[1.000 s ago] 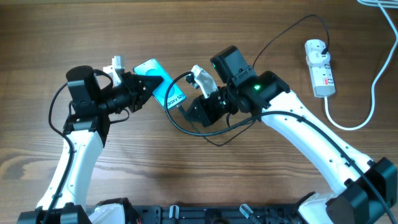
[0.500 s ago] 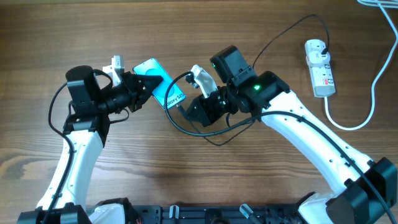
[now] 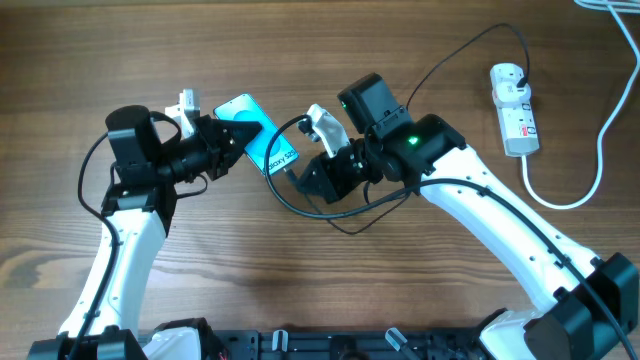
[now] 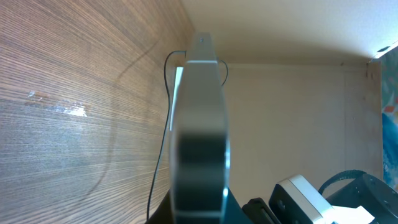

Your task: Plug charger to phone and switch on socket

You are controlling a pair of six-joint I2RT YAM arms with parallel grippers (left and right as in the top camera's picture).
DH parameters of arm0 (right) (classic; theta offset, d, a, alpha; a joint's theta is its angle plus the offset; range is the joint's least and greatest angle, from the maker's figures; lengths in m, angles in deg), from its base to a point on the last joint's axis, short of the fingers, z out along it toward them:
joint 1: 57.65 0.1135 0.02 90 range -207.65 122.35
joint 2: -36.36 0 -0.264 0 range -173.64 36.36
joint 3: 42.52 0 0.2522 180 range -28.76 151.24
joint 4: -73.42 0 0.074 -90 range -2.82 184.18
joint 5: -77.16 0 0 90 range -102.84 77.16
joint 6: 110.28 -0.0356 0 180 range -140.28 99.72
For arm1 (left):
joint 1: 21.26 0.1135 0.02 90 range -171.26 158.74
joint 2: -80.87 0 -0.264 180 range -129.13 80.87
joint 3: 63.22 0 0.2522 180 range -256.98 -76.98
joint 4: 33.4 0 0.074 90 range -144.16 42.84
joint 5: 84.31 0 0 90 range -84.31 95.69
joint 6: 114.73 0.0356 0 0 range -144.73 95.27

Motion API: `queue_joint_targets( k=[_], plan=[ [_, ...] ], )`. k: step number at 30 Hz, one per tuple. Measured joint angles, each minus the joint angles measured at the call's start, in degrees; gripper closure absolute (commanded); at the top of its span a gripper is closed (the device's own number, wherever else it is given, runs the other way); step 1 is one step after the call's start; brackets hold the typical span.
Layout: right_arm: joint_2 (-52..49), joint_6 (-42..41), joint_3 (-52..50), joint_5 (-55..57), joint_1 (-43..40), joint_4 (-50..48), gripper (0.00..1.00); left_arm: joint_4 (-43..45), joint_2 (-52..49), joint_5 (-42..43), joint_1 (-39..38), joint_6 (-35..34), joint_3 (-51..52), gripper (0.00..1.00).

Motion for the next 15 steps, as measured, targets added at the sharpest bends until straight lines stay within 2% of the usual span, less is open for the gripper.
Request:
queue_joint_targets(
  k=[15],
  plan=[
    [0.0, 0.02, 0.0, 0.02, -0.02, 1.44, 0.95, -0.07, 0.0, 1.14, 0.0, 0.02, 0.0, 0.96]
  ],
)
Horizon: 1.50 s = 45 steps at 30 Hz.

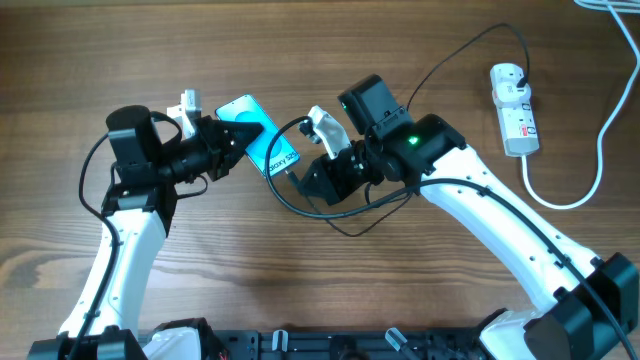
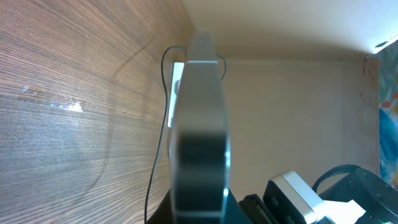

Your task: Plug charger to phone and switch on socket

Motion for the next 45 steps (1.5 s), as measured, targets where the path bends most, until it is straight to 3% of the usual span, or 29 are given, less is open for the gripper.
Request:
queue_joint_targets(
  k=[45],
  plan=[
    [0.0, 0.0, 0.0, -0.85, 0.02, -0.66, 0.96, 0.04, 0.0, -0.04, 0.0, 1.51, 0.0, 0.96]
  ],
)
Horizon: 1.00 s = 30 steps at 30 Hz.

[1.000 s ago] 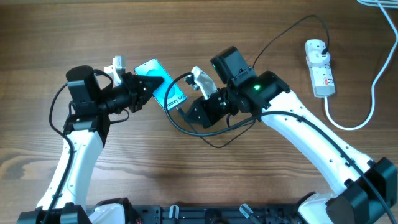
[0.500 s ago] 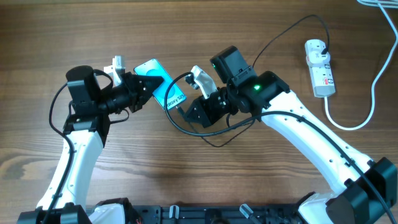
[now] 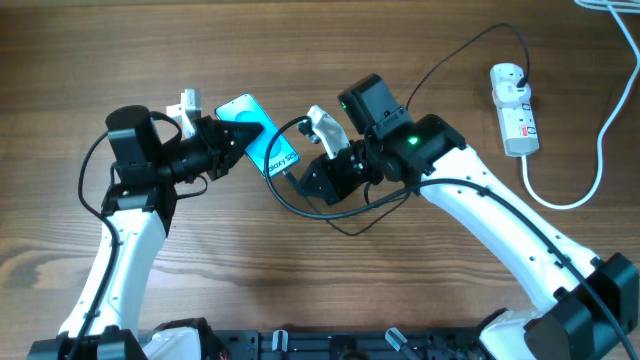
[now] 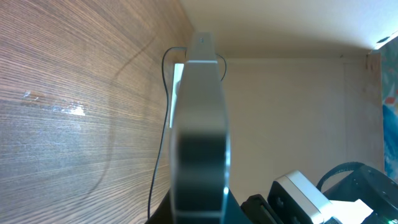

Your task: Plug charger to phone and switch on socket

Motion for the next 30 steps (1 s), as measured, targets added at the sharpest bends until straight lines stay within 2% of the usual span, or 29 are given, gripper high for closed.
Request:
queue_joint_targets(
  k=[24, 25, 26, 29, 30],
  plan=[
    [-0.02, 0.44, 0.0, 0.72, 0.0, 1.95, 0.95, -0.04, 0.0, 0.26, 0.0, 1.46, 0.0, 0.96],
    [-0.02, 0.44, 0.0, 0.96, 0.0, 2.19, 0.84, -0.02, 0.0, 0.26, 0.0, 1.46, 0.0, 0.96],
    [-0.02, 0.17, 0.0, 4.0, 0.0, 3.52, 0.67, -0.04, 0.0, 0.26, 0.0, 1.49, 0.0, 0.96],
    [-0.09, -0.52, -1.55, 14.95, 0.0, 2.12, 0.32, -0.11, 0.0, 0.28, 0.0, 3.89, 0.0, 0.96],
    [-0.68, -1.09, -3.06, 18.47, 0.0, 0.31, 0.31, -0.2, 0.0, 0.22, 0.0, 5.51, 0.0, 0.96]
  ],
)
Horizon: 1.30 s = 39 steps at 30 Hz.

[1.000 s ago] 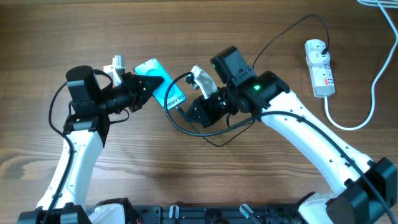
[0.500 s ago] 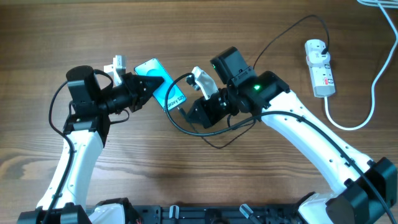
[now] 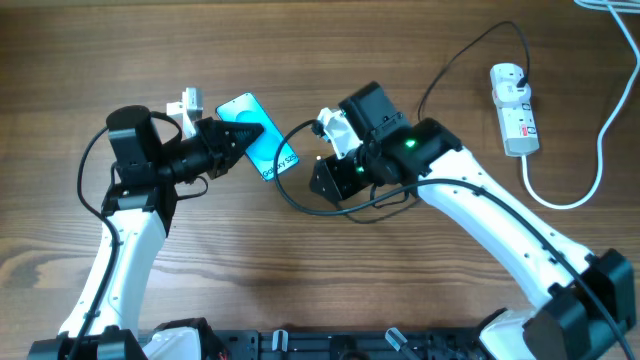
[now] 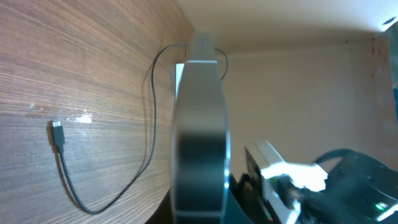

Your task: Plug charger to phone and switch on socket

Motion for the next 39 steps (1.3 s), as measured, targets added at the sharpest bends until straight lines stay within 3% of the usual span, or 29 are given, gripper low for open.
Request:
queue_joint_targets(
  k=[5, 8, 11, 15, 17, 21, 26, 31, 34, 36, 39],
  plan=[
    [-10.4, -1.09, -1.81, 7.48, -0.02, -9.57, 0.34, -5.51, 0.0, -2.69, 0.0, 5.14, -0.15, 0.96],
    [-15.98, -2.1, -2.03, 10.99, 0.0, -13.79, 0.46, -15.91, 0.0, -6.91, 1.68, 9.66, -0.26, 0.96],
    [-19.06, -2.84, -2.19, 13.35, -0.02, -17.68, 0.58, -20.41, 0.0, -9.97, 6.25, 13.2, -0.22, 0.96],
    [-22.56, -3.17, -2.19, 13.88, 0.0, -19.19, 0.6, -20.87, 0.0, -11.04, 10.23, 14.8, -0.22, 0.96],
    [-22.82, -3.19, -2.19, 13.9, 0.0, -19.37, 0.68, -20.9, 0.0, -11.39, 10.84, 15.13, -0.22, 0.96],
    [-24.55, -4.17, -0.55, 14.32, 0.37, -19.32, 0.95, -20.87, 0.0, -12.33, 10.86, 15.32, -0.22, 0.96],
    [-25.68, -5.09, 1.6, 16.28, 3.74, -16.59, 0.95, -21.2, 0.0, -12.33, 10.86, 15.32, -0.22, 0.96],
    [-20.72, 1.66, 0.9, 0.02, -2.95, -5.03, 0.95, -22.32, 0.0, -11.98, 10.86, 15.34, -0.22, 0.96],
    [0.0, 8.41, 1.16, -12.72, -4.94, 3.26, 0.95, -21.11, 0.0, -10.71, 10.86, 15.37, -0.22, 0.96],
    [8.24, 10.75, 1.2, -20.96, -4.79, 8.52, 0.95, -13.97, -0.02, -5.2, 10.86, 15.65, 0.09, 0.96],
    [11.02, 12.85, 1.01, -33.14, -4.68, 11.39, 0.95, 0.17, -0.11, 6.01, 10.91, 15.1, -0.04, 0.96]
  ],
)
